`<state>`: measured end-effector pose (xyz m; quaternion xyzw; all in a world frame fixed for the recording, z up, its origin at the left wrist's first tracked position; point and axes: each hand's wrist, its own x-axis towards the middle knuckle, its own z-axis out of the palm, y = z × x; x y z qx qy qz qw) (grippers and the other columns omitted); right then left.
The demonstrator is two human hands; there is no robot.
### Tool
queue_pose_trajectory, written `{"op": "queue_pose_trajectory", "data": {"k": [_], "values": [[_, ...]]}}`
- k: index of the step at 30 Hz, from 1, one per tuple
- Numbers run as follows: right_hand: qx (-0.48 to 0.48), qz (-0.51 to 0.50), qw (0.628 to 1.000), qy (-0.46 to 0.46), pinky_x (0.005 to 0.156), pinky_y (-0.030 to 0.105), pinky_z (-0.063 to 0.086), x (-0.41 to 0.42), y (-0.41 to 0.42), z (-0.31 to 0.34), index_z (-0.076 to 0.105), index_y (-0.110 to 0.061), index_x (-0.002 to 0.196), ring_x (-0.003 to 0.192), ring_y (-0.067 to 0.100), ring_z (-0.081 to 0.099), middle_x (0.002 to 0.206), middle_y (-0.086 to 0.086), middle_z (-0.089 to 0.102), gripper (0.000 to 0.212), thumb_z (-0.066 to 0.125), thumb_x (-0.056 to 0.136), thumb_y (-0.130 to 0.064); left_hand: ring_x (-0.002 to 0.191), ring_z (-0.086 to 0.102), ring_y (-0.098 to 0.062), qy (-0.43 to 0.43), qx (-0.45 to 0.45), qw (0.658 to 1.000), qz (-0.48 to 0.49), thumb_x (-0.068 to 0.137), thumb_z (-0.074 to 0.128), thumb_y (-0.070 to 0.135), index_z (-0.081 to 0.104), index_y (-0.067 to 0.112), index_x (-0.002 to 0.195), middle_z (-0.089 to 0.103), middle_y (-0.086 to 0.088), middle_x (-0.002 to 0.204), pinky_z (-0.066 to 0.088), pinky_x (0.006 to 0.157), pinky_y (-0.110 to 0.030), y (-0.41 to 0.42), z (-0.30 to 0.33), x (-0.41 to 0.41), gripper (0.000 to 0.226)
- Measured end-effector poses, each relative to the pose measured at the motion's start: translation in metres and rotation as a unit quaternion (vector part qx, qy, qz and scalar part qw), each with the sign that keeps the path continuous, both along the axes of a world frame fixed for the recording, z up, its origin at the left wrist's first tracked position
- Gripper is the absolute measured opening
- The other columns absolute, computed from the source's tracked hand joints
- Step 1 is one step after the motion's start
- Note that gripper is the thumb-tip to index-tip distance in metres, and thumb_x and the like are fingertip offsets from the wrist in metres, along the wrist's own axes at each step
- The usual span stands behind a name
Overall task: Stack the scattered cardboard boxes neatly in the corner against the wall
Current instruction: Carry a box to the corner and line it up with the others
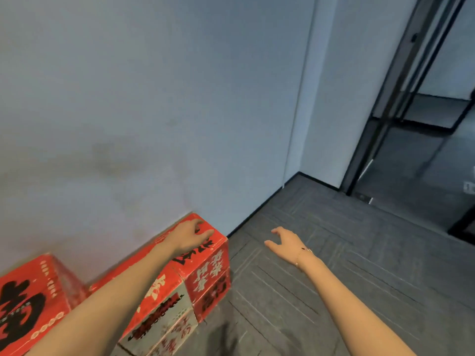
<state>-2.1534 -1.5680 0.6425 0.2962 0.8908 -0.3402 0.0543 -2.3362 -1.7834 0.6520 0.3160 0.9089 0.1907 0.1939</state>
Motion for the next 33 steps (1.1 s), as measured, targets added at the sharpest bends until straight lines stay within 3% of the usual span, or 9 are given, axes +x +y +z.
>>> {"op": "queue_pose_trajectory", "data": {"k": [4,10,15,23,29,33], "values": [[0.038,-0.108,0.993,-0.011,0.097,0.031,0.045,0.100,0.073,0.012,0.044,-0.015,0.134,0.118,0.020,0.053,0.136,0.006,0.050,0.051,0.046,0.093,-0.046,0.121,0.054,-0.022,-0.010,0.015,0.998,-0.060,0.089,0.052,0.055,0.042,0.016,0.141,0.053,-0.008,0.136,0.041,0.104,-0.035,0.094,0.011,0.051,0.065],[0.071,-0.244,0.966,-0.042,0.093,0.035,0.048,0.272,0.156,0.027,0.040,-0.015,0.137,0.114,0.022,0.056,0.133,0.006,0.052,0.056,0.044,0.092,-0.049,0.116,0.055,-0.020,-0.024,0.030,0.990,-0.137,0.092,0.053,0.046,0.046,0.012,0.138,0.060,-0.004,0.122,0.038,0.097,-0.026,0.226,0.017,0.171,0.058],[0.095,-0.331,0.936,-0.066,0.094,0.035,0.046,0.431,0.207,0.033,0.041,-0.014,0.136,0.118,0.023,0.053,0.137,0.006,0.048,0.056,0.043,0.092,-0.049,0.122,0.052,-0.019,-0.044,0.025,0.973,-0.227,0.091,0.052,0.050,0.045,0.014,0.138,0.058,-0.003,0.128,0.036,0.100,-0.026,0.333,0.021,0.294,0.060],[0.085,-0.468,0.875,-0.091,0.095,0.035,0.046,0.644,0.239,0.028,0.044,-0.012,0.133,0.117,0.022,0.054,0.134,0.005,0.051,0.056,0.044,0.091,-0.050,0.123,0.049,-0.018,-0.073,0.008,0.925,-0.373,0.090,0.050,0.055,0.045,0.015,0.139,0.054,-0.001,0.133,0.037,0.099,-0.026,0.464,0.011,0.490,0.063],[0.066,-0.571,0.813,-0.091,0.096,0.035,0.046,0.760,0.241,0.021,0.044,-0.011,0.133,0.118,0.021,0.053,0.134,0.005,0.050,0.055,0.042,0.093,-0.049,0.129,0.045,-0.022,-0.077,0.001,0.880,-0.469,0.088,0.056,0.053,0.034,0.020,0.145,0.044,-0.006,0.143,0.037,0.101,-0.031,0.537,0.008,0.618,0.070],[0.059,-0.638,0.762,-0.096,0.099,0.034,0.044,0.828,0.241,0.019,0.045,-0.010,0.132,0.121,0.021,0.051,0.134,0.007,0.051,0.054,0.042,0.094,-0.047,0.120,0.050,-0.018,-0.072,-0.017,0.840,-0.537,0.090,0.054,0.052,0.041,0.017,0.142,0.051,-0.002,0.130,0.037,0.093,-0.025,0.598,0.013,0.697,0.064]]}}
